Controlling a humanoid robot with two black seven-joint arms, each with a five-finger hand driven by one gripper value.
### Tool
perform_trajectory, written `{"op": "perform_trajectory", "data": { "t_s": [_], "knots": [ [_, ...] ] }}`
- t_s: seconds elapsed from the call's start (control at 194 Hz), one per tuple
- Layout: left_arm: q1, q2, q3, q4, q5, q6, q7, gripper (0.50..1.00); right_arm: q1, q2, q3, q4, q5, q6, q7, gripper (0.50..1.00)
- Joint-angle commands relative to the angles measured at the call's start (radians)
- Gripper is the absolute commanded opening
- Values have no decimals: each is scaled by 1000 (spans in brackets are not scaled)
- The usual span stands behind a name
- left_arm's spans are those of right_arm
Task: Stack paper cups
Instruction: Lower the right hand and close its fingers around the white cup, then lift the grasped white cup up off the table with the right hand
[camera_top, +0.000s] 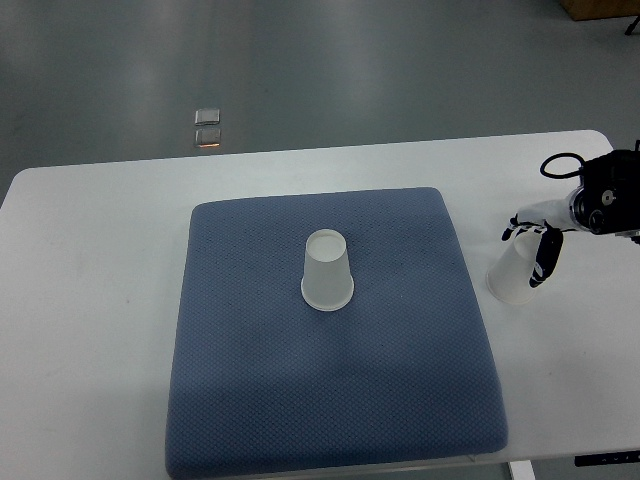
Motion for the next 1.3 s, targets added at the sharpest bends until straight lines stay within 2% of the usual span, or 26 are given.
{"op": "perform_trajectory", "data": {
  "t_s": [0.0,0.072,0.139,0.196,0.243,0.362,0.563,0.718,1.049,1.204,1.296],
  "knots": [
    [2,0,0,1,0,0,1,1000,-12,0,0,-5,-1,-4,0,832],
    [2,0,0,4,0,0,-1,1000,-15,0,0,-12,-1,-7,0,827],
    [2,0,0,4,0,0,1,1000,-15,0,1,-12,-1,-7,2,797],
    [2,0,0,4,0,0,1,1000,-15,0,1,-12,-1,-7,2,791],
    [2,0,0,4,0,0,1,1000,-15,0,1,-12,-1,-7,2,758],
    [2,0,0,2,0,0,-1,1000,-11,-1,0,-12,-1,-3,2,727],
    [2,0,0,4,0,0,1,1000,55,-19,-5,14,-1,34,0,729],
    [2,0,0,2,0,0,1,1000,207,-65,-15,50,-6,137,0,731],
    [2,0,3,-4,0,0,-1,1000,621,-128,-94,58,-50,468,2,735],
    [0,0,3,-6,0,0,-1,1000,726,-145,-95,60,-57,557,2,738],
    [0,0,3,-6,0,0,-1,1000,759,-147,-95,60,-58,582,2,738]
  ]
}}
